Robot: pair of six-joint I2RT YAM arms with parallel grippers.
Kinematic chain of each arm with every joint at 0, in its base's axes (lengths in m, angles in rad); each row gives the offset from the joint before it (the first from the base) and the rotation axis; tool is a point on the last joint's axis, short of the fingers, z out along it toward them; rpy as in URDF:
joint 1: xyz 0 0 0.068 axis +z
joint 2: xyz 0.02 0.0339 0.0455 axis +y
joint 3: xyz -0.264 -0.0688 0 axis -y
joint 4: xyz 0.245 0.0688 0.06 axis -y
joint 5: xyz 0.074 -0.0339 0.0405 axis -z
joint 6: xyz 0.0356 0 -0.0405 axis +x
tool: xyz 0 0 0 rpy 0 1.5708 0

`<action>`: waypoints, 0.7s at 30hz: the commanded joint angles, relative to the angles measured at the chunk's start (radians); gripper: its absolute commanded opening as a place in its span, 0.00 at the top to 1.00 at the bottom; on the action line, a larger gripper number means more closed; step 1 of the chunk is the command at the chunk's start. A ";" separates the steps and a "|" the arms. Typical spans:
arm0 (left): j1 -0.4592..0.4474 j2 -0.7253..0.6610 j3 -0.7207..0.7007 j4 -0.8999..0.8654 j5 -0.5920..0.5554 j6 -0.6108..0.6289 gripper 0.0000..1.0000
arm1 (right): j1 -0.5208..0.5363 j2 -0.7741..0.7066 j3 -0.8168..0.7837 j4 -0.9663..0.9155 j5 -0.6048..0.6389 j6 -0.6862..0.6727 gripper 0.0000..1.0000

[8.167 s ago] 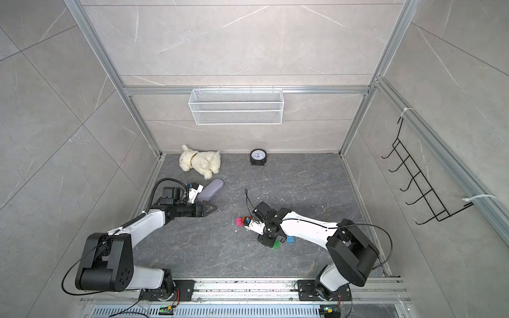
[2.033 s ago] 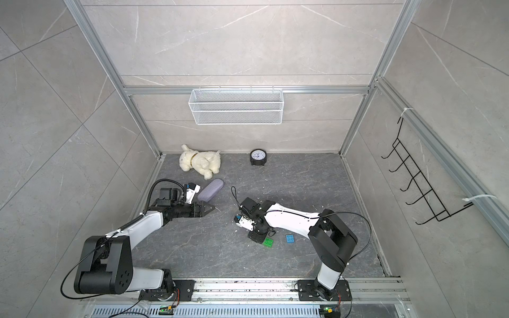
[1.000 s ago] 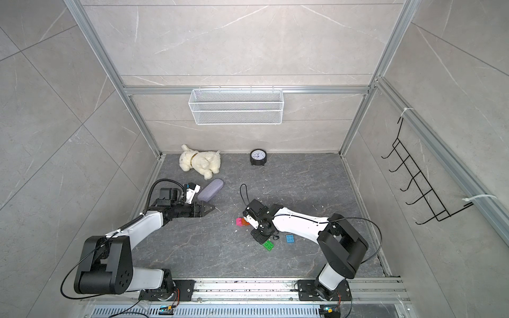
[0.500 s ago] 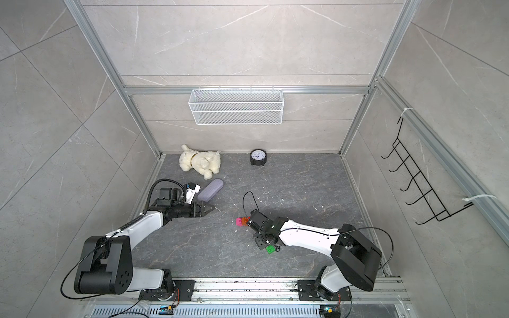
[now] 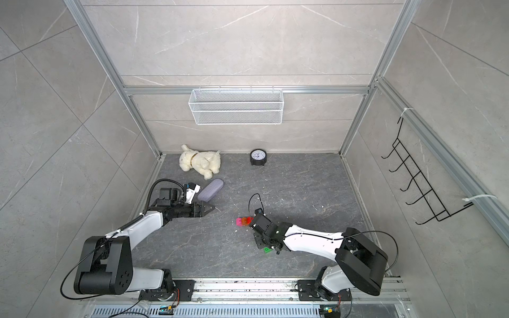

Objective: Assemble the letter y with lego
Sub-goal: Assemble the lego brick with the lego brick.

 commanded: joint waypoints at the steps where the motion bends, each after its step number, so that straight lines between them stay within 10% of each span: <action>1: 0.004 -0.030 -0.002 0.013 0.029 0.017 0.09 | 0.006 0.093 -0.049 -0.104 -0.048 0.034 0.94; 21: 0.004 -0.031 -0.004 0.013 0.027 0.019 0.09 | 0.006 0.113 0.034 -0.046 -0.101 -0.195 0.94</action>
